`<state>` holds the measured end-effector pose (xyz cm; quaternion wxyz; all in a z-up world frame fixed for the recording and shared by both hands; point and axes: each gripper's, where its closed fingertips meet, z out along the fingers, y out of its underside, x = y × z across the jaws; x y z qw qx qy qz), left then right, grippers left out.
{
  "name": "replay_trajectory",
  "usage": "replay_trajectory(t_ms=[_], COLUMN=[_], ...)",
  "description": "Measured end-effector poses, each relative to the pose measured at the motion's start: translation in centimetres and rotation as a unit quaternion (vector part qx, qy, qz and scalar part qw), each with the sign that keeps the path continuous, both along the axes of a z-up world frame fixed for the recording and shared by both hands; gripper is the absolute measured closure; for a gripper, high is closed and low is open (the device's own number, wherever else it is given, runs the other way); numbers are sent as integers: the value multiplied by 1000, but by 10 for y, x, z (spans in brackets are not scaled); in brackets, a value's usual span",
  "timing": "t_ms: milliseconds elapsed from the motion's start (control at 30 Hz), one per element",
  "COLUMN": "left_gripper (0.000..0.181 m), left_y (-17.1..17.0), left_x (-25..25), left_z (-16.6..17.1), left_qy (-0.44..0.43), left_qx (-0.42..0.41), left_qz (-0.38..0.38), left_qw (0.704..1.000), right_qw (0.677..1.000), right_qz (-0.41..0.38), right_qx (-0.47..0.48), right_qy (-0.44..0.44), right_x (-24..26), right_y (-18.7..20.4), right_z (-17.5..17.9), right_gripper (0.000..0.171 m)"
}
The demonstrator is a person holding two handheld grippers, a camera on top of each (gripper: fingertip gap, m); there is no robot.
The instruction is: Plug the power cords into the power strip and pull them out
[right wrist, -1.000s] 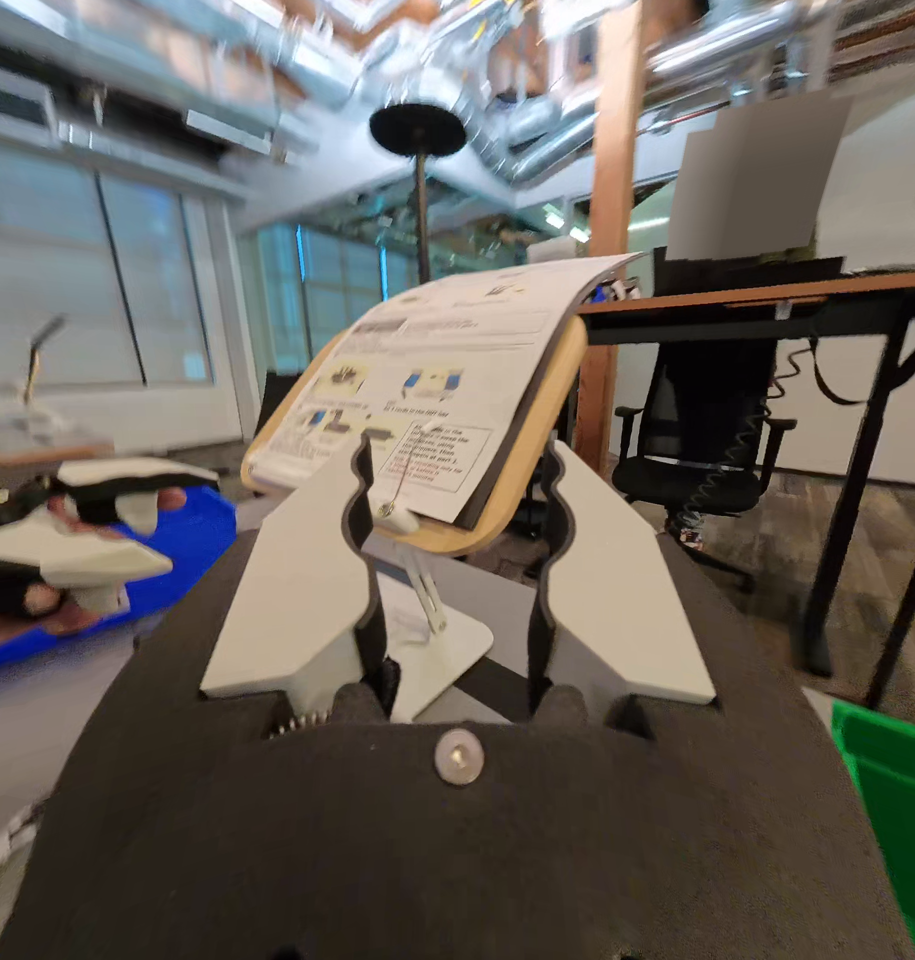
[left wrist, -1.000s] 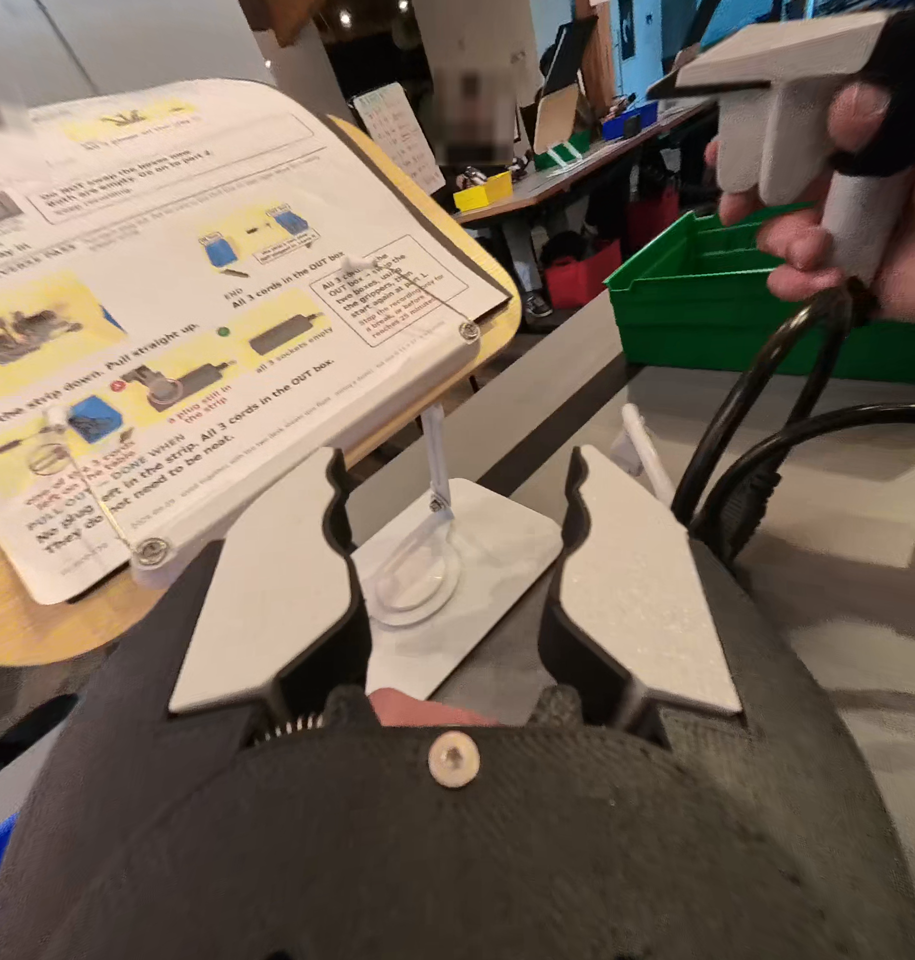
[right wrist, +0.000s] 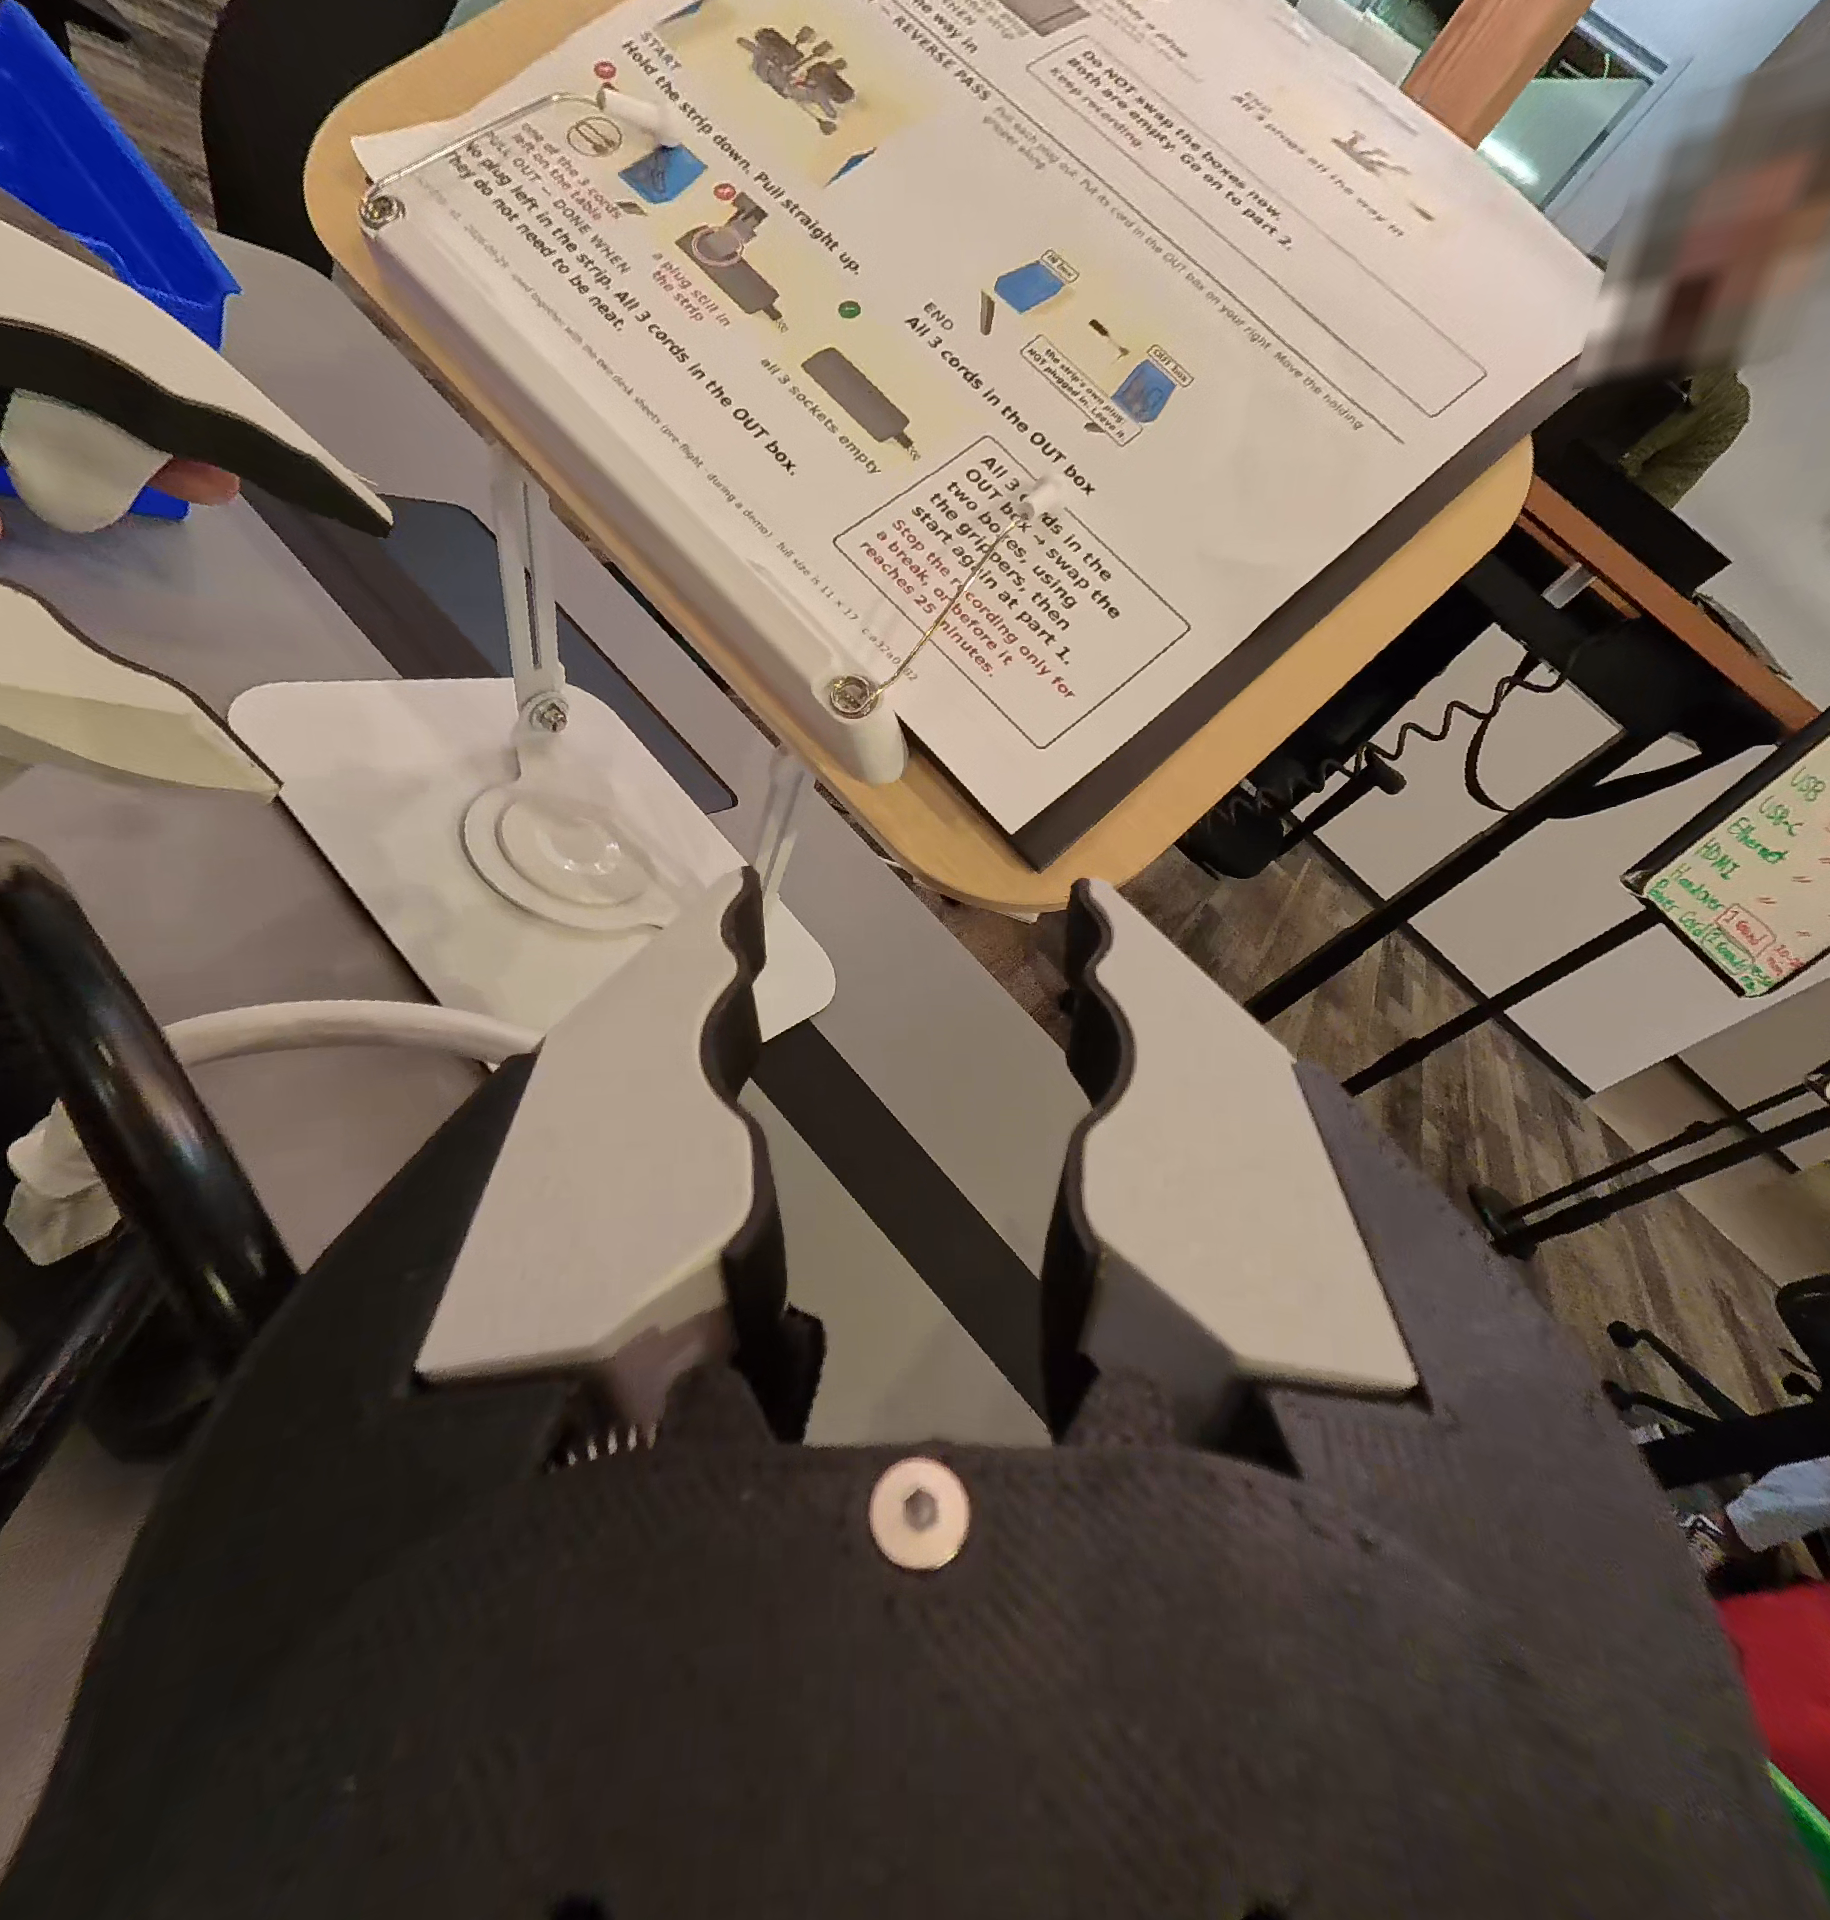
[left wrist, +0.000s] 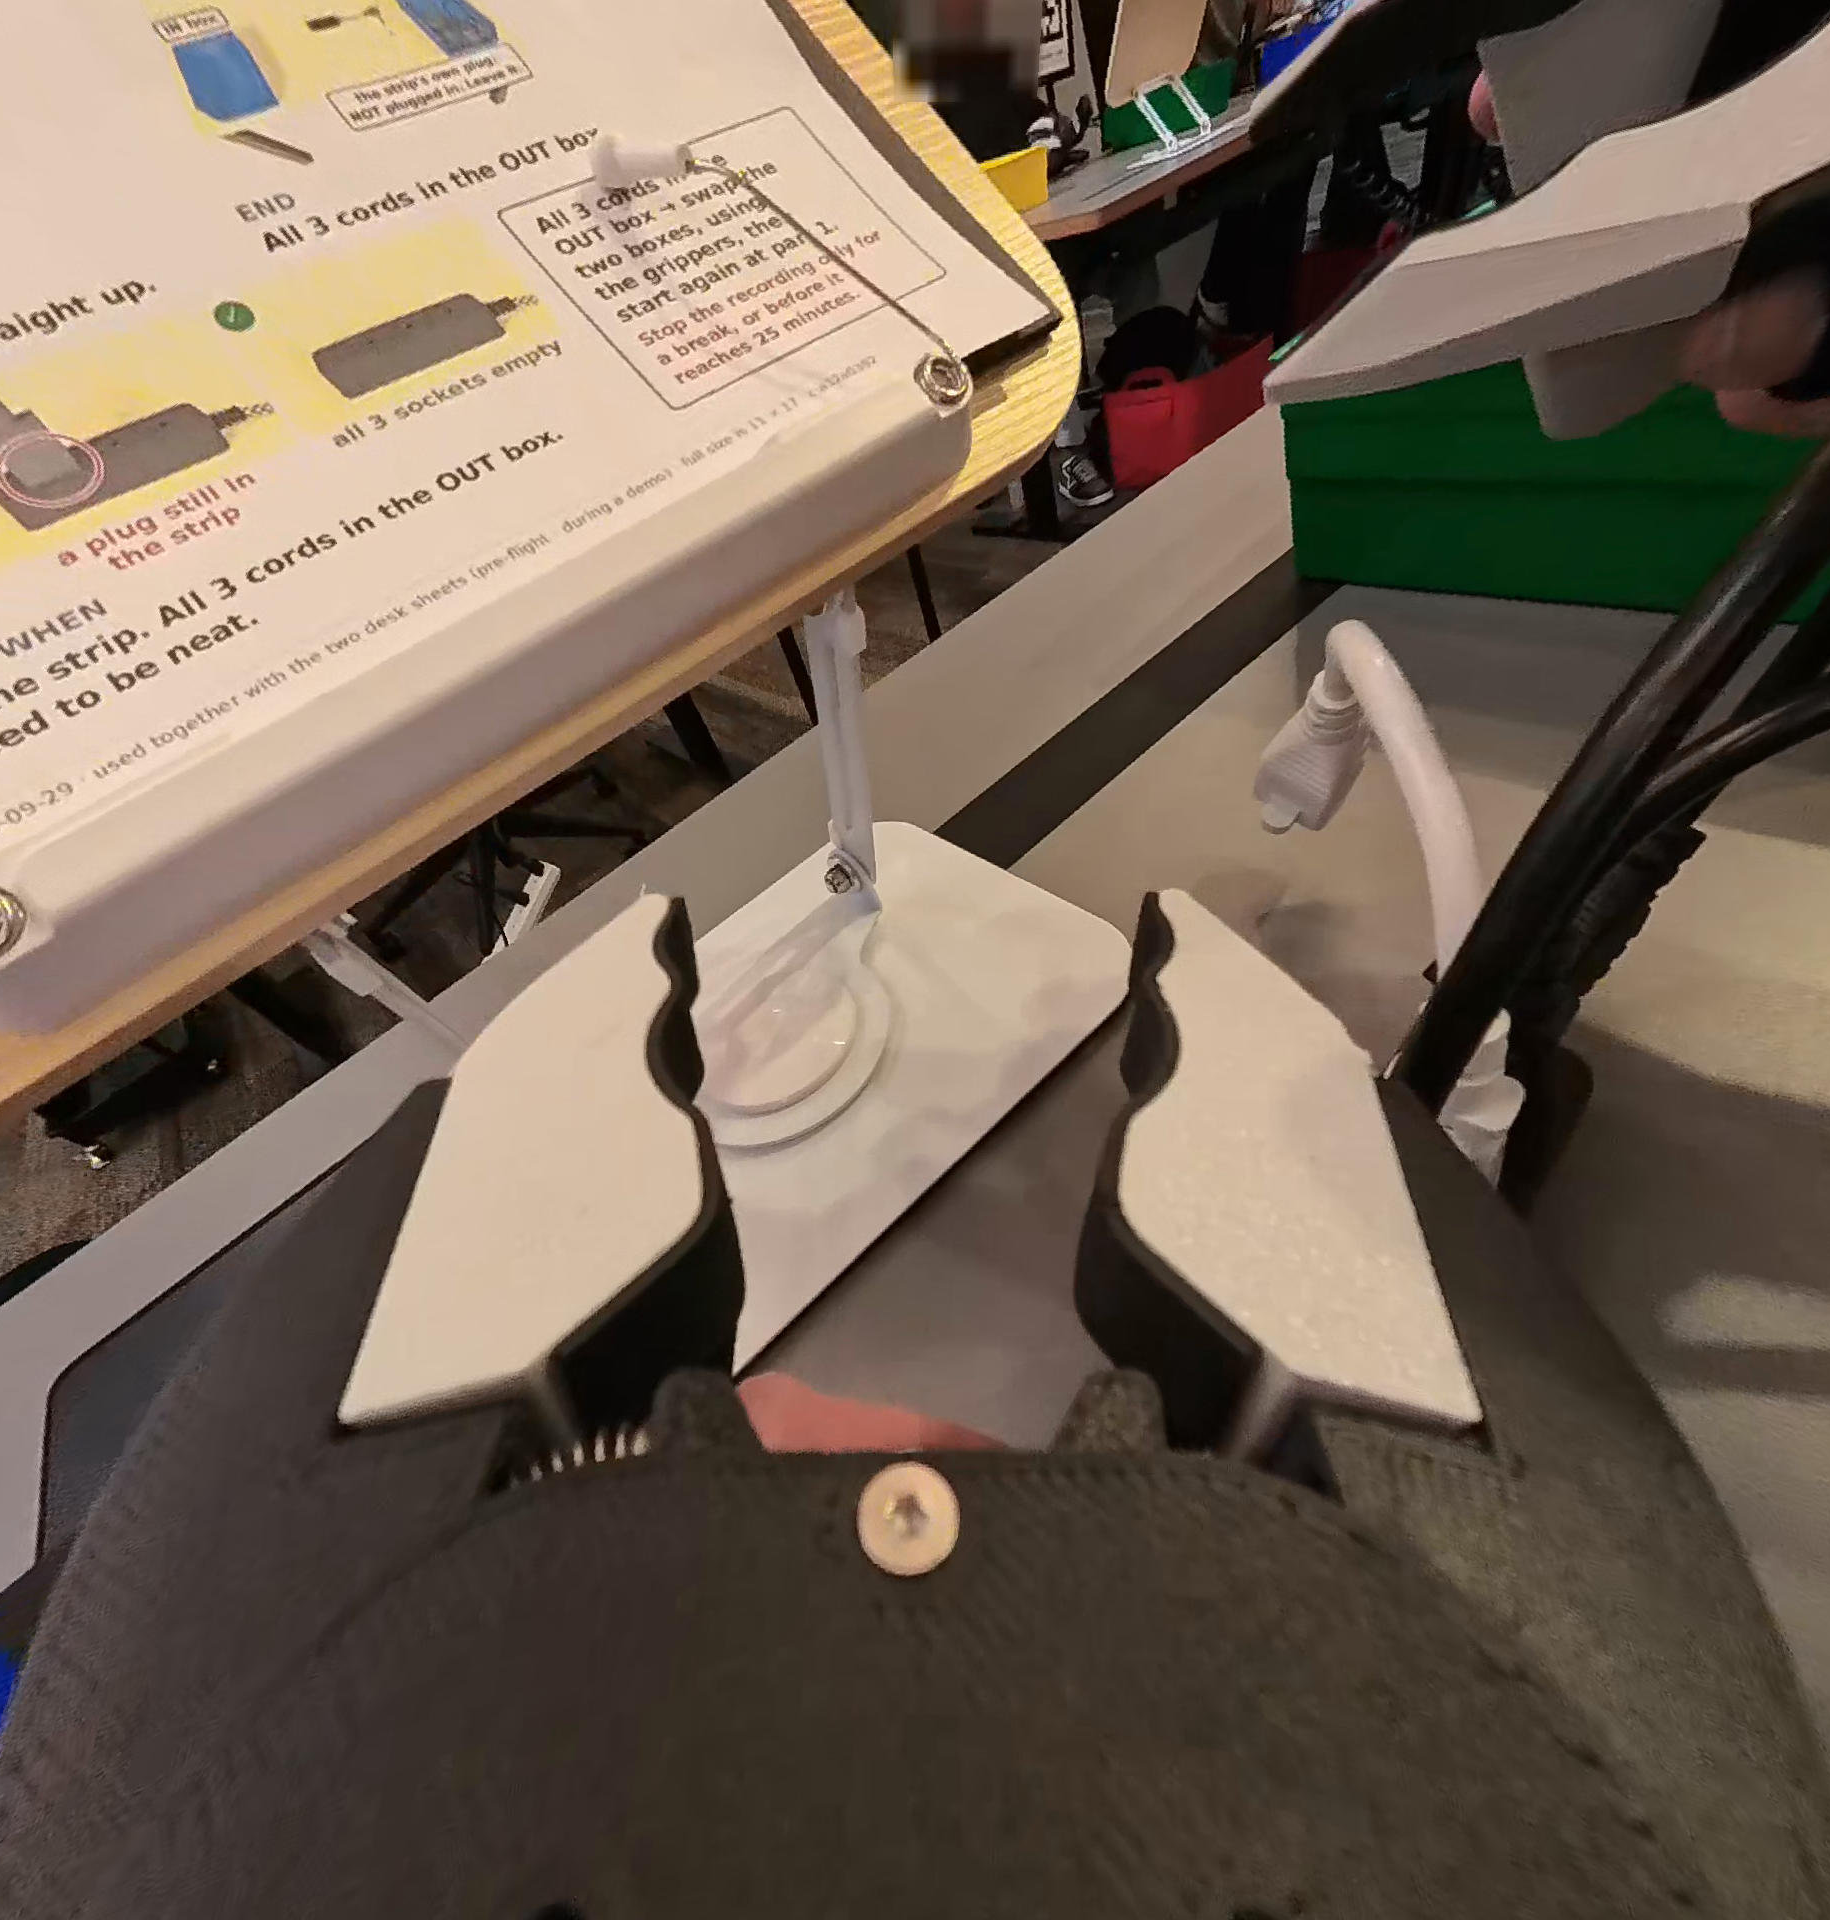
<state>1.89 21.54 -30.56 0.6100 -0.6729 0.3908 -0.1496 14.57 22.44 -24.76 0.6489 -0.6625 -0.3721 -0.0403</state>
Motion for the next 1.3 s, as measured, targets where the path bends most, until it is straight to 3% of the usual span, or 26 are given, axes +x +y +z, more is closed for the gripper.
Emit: replay_trajectory(t_ms=[233, 333, 467, 667, 833, 967, 1100, 1300], left_gripper=[103, 104, 107, 111, 120, 138, 145, 143], left_y=[-4, -13, -33, -45, -63, -79, -93, -96], left_x=[-2, 1, 10, 7, 6, 16, 26, 25], left_z=[5, 5, 4, -9, -27, -41, -47, -48], left_qy=[-11, -18, -4, 34, 74, 109, 123, 145], left_qx=[-9, -28, -47, -78, -121, -137, -151, -152], left_qz=[-20, -59, -125, -166, -214, -248, -278, -274], left_qw=[1000, 998, 991, 982, 967, 953, 941, 938], right_qw=[1000, 998, 988, 966, 925, 901, 896, 920], right_qz=[1, 37, 113, 201, 253, 247, 235, 178], right_qx=[-7, -38, -99, -164, -280, -347, -366, -335], right_qy=[30, 44, 37, 24, -37, -84, -87, -95], right_x=[15, 18, 17, 18, 9, 6, -3, -15], right_y=[-5, -16, -46, -98, -138, -145, -131, -94], right_z=[13, 17, 16, 22, -9, -35, -50, -57], right_gripper=[118, 123, 127, 132, 142, 165, 164, 167])
